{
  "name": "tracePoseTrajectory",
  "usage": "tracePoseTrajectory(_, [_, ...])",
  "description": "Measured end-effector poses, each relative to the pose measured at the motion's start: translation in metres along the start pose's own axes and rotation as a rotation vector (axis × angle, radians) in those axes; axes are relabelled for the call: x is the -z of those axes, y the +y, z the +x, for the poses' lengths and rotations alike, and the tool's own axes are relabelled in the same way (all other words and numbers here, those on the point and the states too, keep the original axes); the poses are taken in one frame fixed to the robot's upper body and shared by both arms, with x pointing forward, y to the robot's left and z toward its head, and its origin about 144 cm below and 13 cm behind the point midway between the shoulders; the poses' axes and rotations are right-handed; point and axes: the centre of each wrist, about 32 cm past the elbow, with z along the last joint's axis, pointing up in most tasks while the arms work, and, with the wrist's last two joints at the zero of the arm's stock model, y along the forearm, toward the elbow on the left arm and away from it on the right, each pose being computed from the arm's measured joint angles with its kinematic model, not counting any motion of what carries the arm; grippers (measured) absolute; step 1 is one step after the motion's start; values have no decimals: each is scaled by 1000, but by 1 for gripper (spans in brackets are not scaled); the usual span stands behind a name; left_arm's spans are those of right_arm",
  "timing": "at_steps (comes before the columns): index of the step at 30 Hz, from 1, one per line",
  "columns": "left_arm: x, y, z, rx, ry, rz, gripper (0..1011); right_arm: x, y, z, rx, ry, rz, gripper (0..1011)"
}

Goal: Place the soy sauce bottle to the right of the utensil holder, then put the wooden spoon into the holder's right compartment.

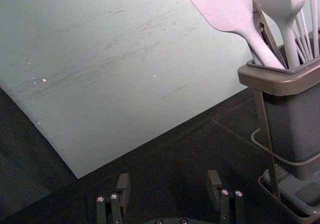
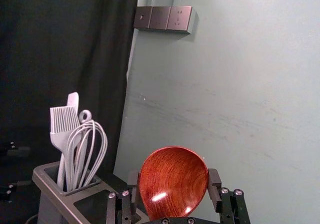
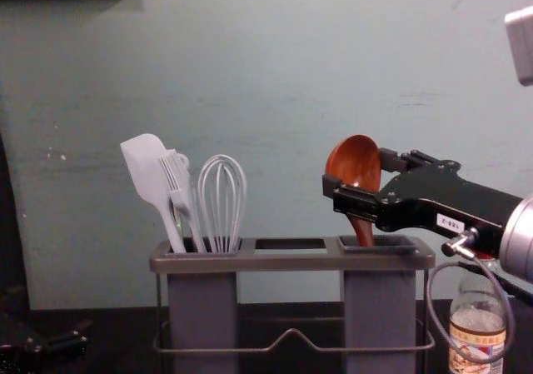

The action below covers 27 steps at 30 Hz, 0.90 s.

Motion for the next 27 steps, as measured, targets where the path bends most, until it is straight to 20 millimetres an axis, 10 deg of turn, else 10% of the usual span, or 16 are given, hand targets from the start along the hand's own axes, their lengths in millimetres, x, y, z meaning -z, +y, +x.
tracePoseTrajectory(27, [0, 0, 0, 0, 0, 0, 1005, 0, 0, 0, -2, 2, -1, 1002])
